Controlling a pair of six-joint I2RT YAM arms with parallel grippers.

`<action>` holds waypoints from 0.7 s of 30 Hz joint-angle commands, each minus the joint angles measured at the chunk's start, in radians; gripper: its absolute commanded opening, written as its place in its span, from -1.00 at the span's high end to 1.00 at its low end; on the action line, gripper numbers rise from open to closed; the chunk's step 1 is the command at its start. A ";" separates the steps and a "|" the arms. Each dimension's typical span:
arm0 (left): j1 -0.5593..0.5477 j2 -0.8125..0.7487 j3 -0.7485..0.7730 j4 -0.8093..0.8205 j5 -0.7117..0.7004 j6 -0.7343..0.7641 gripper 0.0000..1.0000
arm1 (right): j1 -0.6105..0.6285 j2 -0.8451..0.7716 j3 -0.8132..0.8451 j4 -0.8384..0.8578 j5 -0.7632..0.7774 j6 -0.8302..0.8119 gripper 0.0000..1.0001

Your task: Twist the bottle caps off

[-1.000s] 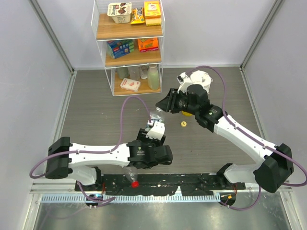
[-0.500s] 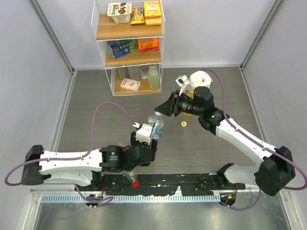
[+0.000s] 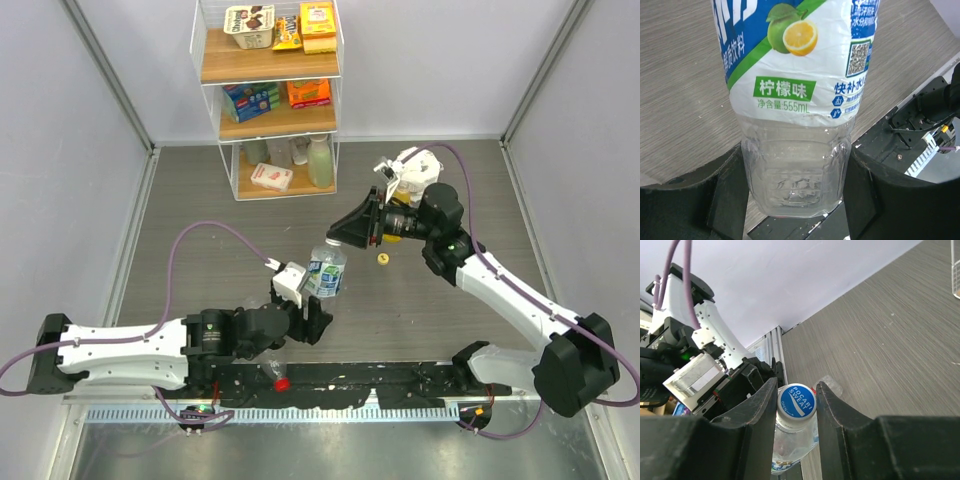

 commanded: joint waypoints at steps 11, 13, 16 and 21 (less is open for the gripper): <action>-0.003 0.051 0.012 0.129 0.065 0.054 1.00 | 0.002 -0.084 -0.035 0.214 -0.104 0.023 0.96; -0.003 0.053 0.011 0.132 0.063 0.056 1.00 | -0.002 -0.085 -0.038 0.208 -0.082 0.025 0.92; -0.003 0.056 0.012 0.128 0.062 0.054 1.00 | -0.007 -0.091 -0.029 0.196 -0.050 0.031 0.61; -0.003 0.056 0.004 0.129 0.046 0.056 1.00 | -0.013 -0.120 0.036 0.072 0.005 -0.020 -0.34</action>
